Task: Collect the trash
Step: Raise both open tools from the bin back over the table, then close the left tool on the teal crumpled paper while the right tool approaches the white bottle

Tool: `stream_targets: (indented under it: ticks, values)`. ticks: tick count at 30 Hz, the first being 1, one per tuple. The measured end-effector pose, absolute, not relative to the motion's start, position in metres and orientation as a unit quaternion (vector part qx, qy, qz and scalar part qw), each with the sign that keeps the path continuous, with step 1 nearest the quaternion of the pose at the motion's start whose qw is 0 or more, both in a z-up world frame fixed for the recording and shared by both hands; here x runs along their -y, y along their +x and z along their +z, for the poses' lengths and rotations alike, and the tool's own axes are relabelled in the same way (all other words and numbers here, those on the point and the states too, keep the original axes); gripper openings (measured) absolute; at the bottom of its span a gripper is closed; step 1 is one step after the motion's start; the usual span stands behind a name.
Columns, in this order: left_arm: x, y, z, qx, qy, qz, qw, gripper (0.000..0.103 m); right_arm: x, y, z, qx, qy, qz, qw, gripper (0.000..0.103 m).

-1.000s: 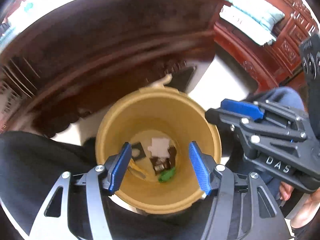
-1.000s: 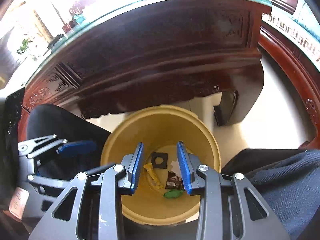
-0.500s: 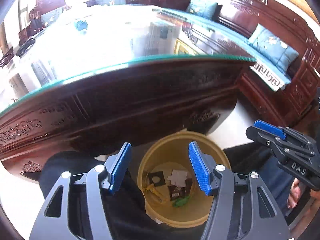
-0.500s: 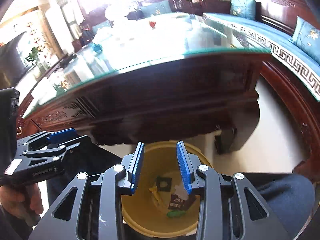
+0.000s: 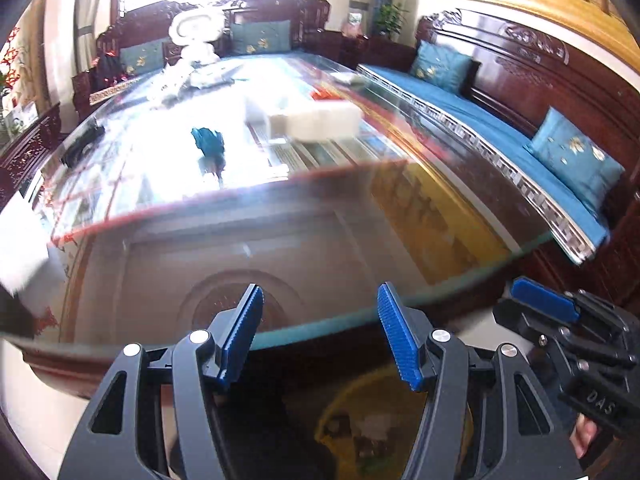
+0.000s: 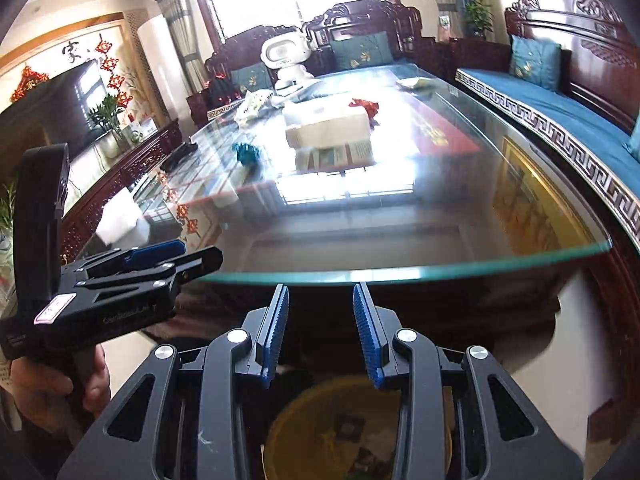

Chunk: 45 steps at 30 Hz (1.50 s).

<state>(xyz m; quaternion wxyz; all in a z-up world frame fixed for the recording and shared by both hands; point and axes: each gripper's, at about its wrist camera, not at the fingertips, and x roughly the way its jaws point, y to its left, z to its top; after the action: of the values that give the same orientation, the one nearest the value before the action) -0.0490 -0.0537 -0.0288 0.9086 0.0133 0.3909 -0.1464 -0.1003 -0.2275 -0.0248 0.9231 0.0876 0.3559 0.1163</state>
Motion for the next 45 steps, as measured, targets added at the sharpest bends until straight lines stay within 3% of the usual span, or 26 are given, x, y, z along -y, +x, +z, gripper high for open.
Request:
stream_targets:
  ticks: [6, 14, 26, 29, 43, 45]
  values:
    - [0.04, 0.022, -0.017, -0.377, 0.005, -0.097, 0.921, 0.065, 0.216, -0.046, -0.019, -0.355, 0.089, 0.132, 0.921, 0.034]
    - [0.029, 0.088, -0.021, -0.382, 0.0, -0.067, 0.922, 0.065, 0.199, 0.009, -0.02, -0.359, 0.082, 0.149, 0.918, 0.034]
    - [0.015, 0.122, -0.045, -0.404, -0.007, -0.05, 0.913, 0.067, 0.185, 0.089, -0.026, -0.377, 0.041, 0.112, 0.918, 0.037]
    - [0.01, 0.136, -0.047, -0.407, -0.01, -0.044, 0.912, 0.067, 0.184, 0.106, -0.025, -0.374, 0.034, 0.102, 0.921, 0.045]
    - [0.0, 0.196, -0.06, -0.429, -0.025, -0.013, 0.903, 0.067, 0.184, 0.14, -0.026, -0.378, 0.038, 0.106, 0.919, 0.045]
    - [-0.003, 0.197, -0.061, -0.43, -0.033, -0.01, 0.902, 0.062, 0.185, 0.143, -0.027, -0.379, 0.035, 0.104, 0.919, 0.045]
